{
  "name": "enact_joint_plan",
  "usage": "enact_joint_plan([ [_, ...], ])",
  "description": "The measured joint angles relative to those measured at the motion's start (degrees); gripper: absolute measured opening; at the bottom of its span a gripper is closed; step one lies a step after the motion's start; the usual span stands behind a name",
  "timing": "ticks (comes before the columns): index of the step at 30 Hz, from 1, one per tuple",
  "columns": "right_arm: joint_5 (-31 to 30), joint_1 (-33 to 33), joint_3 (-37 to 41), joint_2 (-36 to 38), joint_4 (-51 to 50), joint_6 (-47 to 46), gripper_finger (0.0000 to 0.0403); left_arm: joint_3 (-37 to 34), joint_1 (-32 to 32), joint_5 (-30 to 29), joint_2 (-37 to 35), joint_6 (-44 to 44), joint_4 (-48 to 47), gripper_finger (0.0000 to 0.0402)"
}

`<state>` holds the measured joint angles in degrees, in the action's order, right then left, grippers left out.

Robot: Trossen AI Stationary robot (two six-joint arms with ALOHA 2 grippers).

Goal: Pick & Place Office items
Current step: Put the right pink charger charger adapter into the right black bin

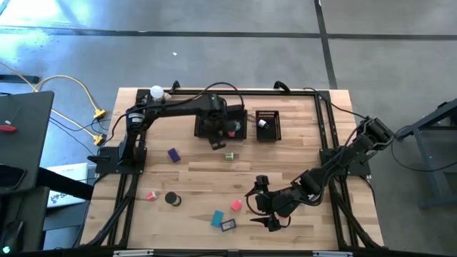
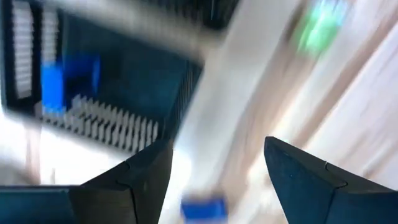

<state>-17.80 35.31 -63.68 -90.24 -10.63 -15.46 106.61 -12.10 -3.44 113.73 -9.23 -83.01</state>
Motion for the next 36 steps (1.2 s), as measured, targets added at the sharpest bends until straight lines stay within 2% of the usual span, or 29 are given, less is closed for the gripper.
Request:
enact_joint_plan([
  [3, 0.2, 0.2, 0.0, 0.0, -0.5, -2.8, 0.0387, 0.0, 0.6, 0.0, 0.0, -4.2, -7.4, 0.0246],
  [7, 3.0, 0.3, 0.0, 0.0, -4.6, -11.0, 0.0387, -0.4, 2.3, 0.1, -0.9, -7.8, -7.0, 0.0246],
  [10, 6.3, 0.6, 0.0, 0.0, -8.3, -19.9, 0.0387, -0.9, 4.6, -0.4, -2.3, -7.4, -6.8, 0.0246],
  [16, 8.1, 0.7, 0.0, 0.0, -14.5, -39.3, 0.0387, -3.5, 9.5, -6.8, -4.6, -7.3, -7.2, 0.0246],
  [23, 14.8, 0.9, 0.0, 0.0, -16.5, -59.7, 0.0387, -10.6, 13.6, -11.1, -7.9, -8.4, -7.1, 0.0246],
  [30, 16.8, 2.7, 0.0, 0.0, -14.3, -66.9, 0.0387, -21.3, 14.7, -15.4, -11.5, -12.1, -6.4, 0.0246],
  [36, 16.6, 5.5, 0.0, 0.0, -5.1, -65.8, 0.0387, -28.4, 14.4, -15.4, -14.5, -11.9, -4.9, 0.0246],
])
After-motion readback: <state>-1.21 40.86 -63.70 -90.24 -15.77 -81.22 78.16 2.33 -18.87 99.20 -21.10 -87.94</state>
